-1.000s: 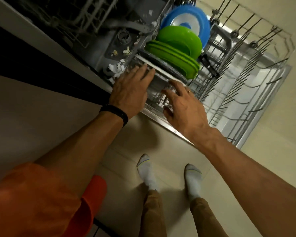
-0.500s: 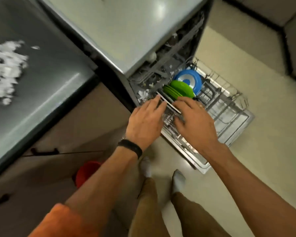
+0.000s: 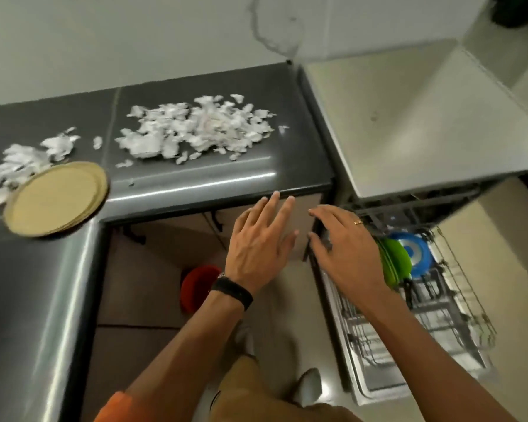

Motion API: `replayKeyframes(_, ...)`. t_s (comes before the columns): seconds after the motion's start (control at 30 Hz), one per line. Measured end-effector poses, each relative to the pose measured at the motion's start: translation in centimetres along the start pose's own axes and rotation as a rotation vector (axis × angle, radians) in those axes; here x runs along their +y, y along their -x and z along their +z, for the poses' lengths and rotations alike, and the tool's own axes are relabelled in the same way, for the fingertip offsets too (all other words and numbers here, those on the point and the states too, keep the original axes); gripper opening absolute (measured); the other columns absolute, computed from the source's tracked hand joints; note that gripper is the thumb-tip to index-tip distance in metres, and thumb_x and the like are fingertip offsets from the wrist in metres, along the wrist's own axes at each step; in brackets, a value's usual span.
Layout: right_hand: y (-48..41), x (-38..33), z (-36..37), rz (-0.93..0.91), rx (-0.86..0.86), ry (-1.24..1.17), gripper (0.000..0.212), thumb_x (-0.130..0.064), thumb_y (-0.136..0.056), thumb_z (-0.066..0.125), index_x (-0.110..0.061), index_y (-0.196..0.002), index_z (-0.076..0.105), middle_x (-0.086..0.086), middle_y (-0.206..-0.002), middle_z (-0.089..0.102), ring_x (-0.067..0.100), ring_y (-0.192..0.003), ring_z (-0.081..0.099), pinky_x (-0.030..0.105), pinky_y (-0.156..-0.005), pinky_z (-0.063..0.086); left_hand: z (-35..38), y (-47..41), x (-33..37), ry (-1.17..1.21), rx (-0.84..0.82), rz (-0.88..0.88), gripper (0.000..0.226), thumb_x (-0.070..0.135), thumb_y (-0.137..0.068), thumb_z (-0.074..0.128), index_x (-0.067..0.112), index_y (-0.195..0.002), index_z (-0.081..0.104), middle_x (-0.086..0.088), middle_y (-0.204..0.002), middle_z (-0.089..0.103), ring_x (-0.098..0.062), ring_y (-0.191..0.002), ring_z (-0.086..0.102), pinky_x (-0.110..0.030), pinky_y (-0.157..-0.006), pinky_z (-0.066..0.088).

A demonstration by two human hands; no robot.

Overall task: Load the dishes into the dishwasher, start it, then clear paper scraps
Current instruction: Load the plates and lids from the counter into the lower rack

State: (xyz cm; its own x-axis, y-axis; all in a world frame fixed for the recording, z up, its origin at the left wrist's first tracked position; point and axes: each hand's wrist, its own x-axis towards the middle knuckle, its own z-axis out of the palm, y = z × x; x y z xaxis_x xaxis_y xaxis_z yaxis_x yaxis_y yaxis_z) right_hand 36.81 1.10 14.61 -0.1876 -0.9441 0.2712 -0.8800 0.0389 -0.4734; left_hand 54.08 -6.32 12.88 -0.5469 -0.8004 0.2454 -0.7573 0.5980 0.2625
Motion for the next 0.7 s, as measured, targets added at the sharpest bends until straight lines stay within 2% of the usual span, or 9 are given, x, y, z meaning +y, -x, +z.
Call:
replayKeyframes(0.3,-9.3,-13.7,8.6,-0.327,-0.144,-0.022,0.042,-0.027,-0.092,0.070,-0.019,-0.132,0.063,-0.001,-0.132,0.063,0.017,-0.125,0.056,0.033,-0.105,0.048,-6.2,3.8,-15.7,-0.060,0.125,-0.373,0.060,0.056,-0.104,0.034,0.025,-0.156,0.039,-0.006,-0.163,0.036,-0.024,-0.150,0.035,-0.046,-0.118,0.034)
replayKeyframes(0.53,-14.6,-24.9,17.8,-0.491,-0.259,-0.037,0.042,-0.027,-0.089,0.074,-0.020,-0.130,0.065,-0.003,-0.125,0.067,0.018,-0.112,0.064,0.032,-0.092,0.054,-10.1,7.3,-27.8,-0.126,0.146,-0.569,0.061,0.057,-0.102,0.035,0.024,-0.150,0.049,-0.009,-0.158,0.045,-0.027,-0.143,0.045,-0.047,-0.114,0.038)
replayKeyframes(0.7,-17.2,-30.9,23.8,-0.623,-0.389,-0.009,0.041,-0.023,-0.089,0.074,-0.017,-0.129,0.067,0.000,-0.121,0.069,0.023,-0.108,0.066,0.039,-0.088,0.058,-11.5,9.5,-33.3,-0.153,0.173,-0.719,0.055,0.054,-0.101,0.042,0.022,-0.143,0.056,-0.011,-0.151,0.052,-0.030,-0.134,0.054,-0.048,-0.108,0.044)
